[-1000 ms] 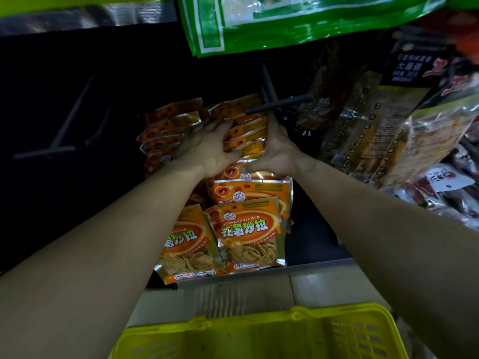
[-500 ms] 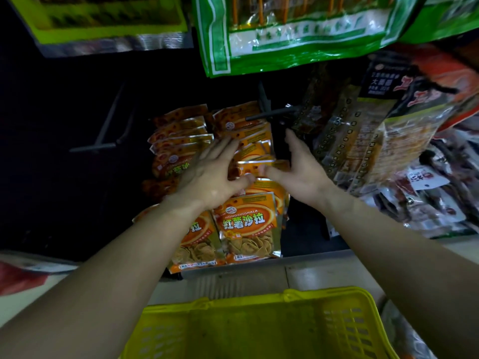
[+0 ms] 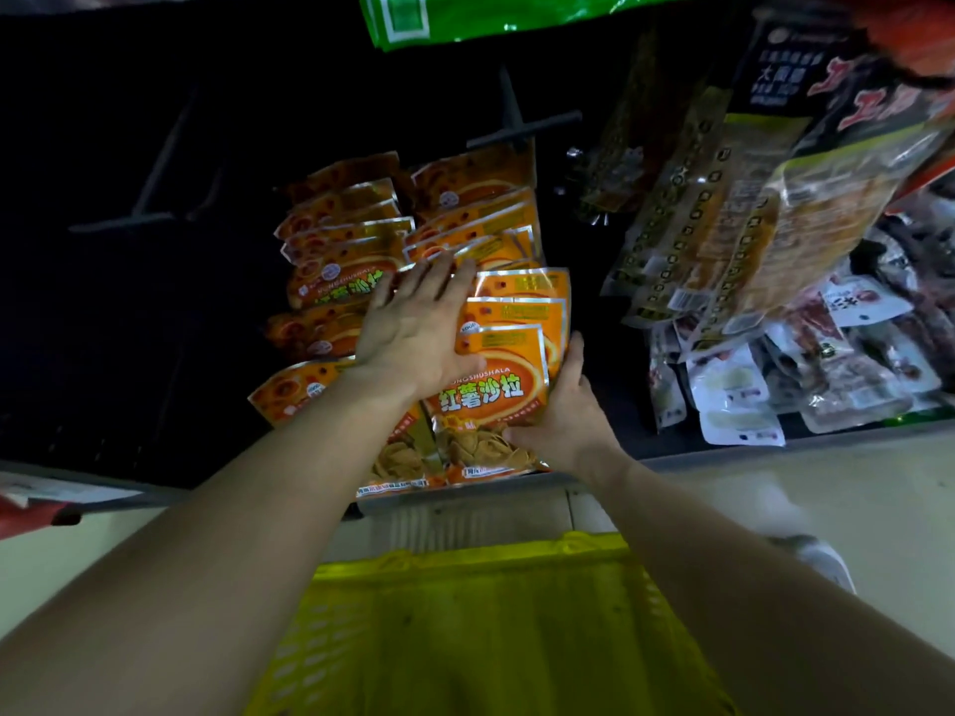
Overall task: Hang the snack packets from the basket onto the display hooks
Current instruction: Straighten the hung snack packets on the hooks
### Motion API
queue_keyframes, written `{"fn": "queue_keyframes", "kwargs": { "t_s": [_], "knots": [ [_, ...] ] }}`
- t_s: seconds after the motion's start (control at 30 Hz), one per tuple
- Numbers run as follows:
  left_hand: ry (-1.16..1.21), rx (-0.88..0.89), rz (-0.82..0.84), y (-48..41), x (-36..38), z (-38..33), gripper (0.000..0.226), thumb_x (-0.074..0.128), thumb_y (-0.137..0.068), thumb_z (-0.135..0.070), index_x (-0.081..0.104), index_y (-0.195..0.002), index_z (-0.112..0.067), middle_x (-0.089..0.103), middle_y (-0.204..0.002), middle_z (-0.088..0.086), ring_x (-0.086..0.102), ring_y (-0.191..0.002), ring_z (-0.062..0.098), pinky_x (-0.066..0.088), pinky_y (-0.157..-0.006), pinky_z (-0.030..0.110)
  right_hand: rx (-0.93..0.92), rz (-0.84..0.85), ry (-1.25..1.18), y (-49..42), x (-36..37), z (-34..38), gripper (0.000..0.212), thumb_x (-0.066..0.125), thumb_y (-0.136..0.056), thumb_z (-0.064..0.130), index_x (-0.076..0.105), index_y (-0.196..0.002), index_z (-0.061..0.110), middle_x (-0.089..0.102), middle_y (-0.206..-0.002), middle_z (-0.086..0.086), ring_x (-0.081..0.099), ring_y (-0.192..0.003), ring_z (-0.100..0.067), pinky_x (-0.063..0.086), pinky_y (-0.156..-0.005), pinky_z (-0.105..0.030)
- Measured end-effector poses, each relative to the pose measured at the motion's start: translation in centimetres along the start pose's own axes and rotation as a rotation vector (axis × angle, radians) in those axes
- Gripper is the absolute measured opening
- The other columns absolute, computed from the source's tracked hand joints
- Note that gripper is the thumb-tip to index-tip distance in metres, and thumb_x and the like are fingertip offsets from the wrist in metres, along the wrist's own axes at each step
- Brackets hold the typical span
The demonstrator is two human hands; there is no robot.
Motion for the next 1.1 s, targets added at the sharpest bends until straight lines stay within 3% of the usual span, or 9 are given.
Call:
{"fn": "queue_keyframes", "kwargs": {
  "t_s": [0.4, 0.53, 0.73, 1.1],
  "knots": [
    [-0.006, 0.012, -0.107, -0.1, 0.3, -0.3, 0.112, 0.064, -0.072, -0.077, 0.01, -0.156, -0.029, 0.017, -0.166, 0.003, 0.018, -0.151, 0.027, 0.01, -0.121, 0.05, -0.07, -0.007, -0.071, -0.7, -0.2, -0.7, 0.123, 0.083, -0.075, 0.013, -0.008, -0.152, 0.044, 0.047, -0.143, -0.003, 0.047, -0.132, -0.025, 0.044, -0.104, -0.057],
    [0.005, 0.033, -0.074, 0.0, 0.0, 0.2, 0.122, 0.075, -0.065, -0.072, 0.003, -0.156, -0.031, 0.013, -0.166, 0.001, 0.015, -0.151, 0.025, 0.006, -0.12, 0.047, -0.076, -0.006, -0.036, -0.4, -0.4, -0.4, 0.125, 0.082, -0.076, 0.015, -0.014, -0.151, 0.042, 0.048, -0.142, -0.005, 0.049, -0.13, -0.026, 0.044, -0.103, -0.056],
    [-0.038, 0.067, -0.045, 0.3, 0.2, 0.7, 0.13, 0.08, -0.061, -0.069, -0.006, -0.153, -0.037, 0.009, -0.167, -0.001, 0.013, -0.152, 0.026, 0.006, -0.12, 0.052, -0.074, -0.03, -0.014, 0.7, 0.3, -0.6, 0.146, 0.091, -0.062, 0.04, -0.029, -0.144, 0.046, 0.035, -0.151, -0.006, 0.047, -0.131, -0.027, 0.046, -0.098, -0.051],
    [-0.039, 0.012, -0.13, -0.5, 0.8, 0.1, 0.119, 0.073, -0.066, -0.073, 0.005, -0.156, -0.033, 0.02, -0.165, 0.003, 0.02, -0.15, 0.029, 0.009, -0.119, 0.055, -0.08, -0.067, -0.045, -2.4, 0.2, -1.2, 0.144, 0.091, -0.065, 0.027, -0.027, -0.144, 0.05, 0.049, -0.141, -0.003, 0.051, -0.128, -0.024, 0.046, -0.098, -0.05]
  ]
}}
Point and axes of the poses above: each hand's wrist, its own y-axis away from the middle knuckle, its own x-axis out of the palm, z = x × y, the point moved 3 cm from there along -y, towards the middle knuckle
